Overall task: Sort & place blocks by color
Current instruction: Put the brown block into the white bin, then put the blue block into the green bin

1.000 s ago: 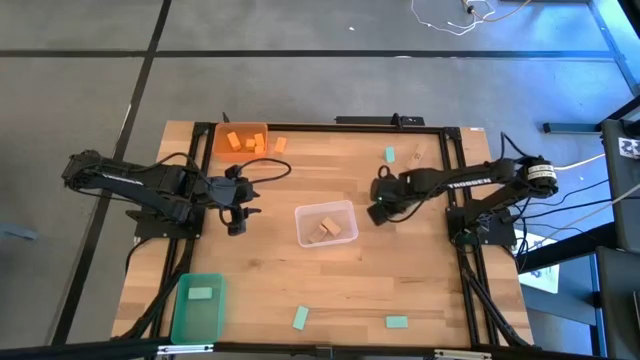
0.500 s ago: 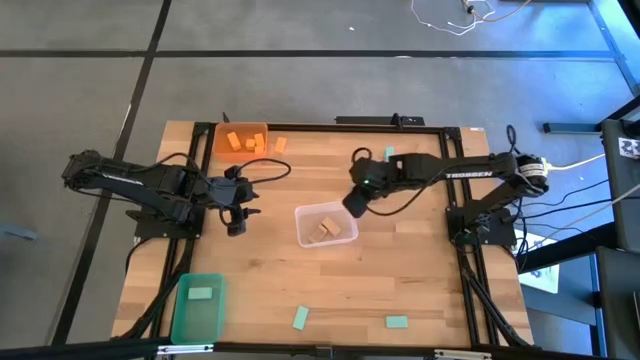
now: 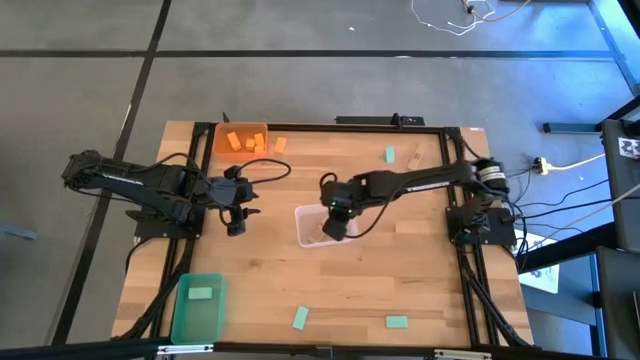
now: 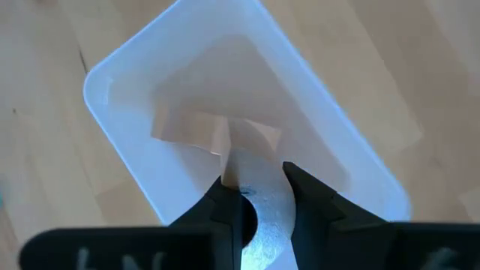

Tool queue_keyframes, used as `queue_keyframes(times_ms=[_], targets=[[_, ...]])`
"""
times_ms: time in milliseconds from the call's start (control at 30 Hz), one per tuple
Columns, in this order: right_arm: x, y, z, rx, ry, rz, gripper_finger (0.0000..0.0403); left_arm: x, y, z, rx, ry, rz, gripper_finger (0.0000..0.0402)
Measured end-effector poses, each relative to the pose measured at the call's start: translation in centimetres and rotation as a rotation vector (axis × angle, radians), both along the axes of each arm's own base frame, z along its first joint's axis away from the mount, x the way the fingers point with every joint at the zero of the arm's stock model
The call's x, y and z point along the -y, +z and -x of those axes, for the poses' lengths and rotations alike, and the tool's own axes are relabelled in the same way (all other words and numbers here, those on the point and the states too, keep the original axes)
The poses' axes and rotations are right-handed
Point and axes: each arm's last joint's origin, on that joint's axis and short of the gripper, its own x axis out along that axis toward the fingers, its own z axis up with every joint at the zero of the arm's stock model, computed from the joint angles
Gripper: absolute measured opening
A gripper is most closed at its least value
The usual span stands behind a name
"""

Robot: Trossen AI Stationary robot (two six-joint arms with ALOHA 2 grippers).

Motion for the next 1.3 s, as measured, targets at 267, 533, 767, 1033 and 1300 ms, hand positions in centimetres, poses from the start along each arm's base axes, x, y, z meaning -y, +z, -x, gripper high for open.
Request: queue_keyframes(times_ms=[267,533,767,1033,1300], targets=[[0.2,-2.6,-0.8,-0.083,0.006,-0.037,0.0069,0.0,-0.1,0.1,-0.009,0.003,0.002,0.0185],[0.2,-3.5,-1.0,-0.108,0.018,-0.072,0.0111,0.0,-0.1,0.1,-0.011,0.003,0.002,0.0185],[0.2,-3.5,-1.0,-0.108,0.018,-0.071,0.0119,0.0,-0.1,0.1,-0.011,0.003,0.002,0.0184],[0.2,-2.7,-0.8,-0.088,0.069,-0.05,0.012,0.0,-0.1,0.1,-0.013,0.003,0.002,0.0184],[0.5,1.0,0.4,0.007,0.064,0.034,0.0121,0.0,-0.3,0.3,-0.043,0.004,-0.003,0.0184]])
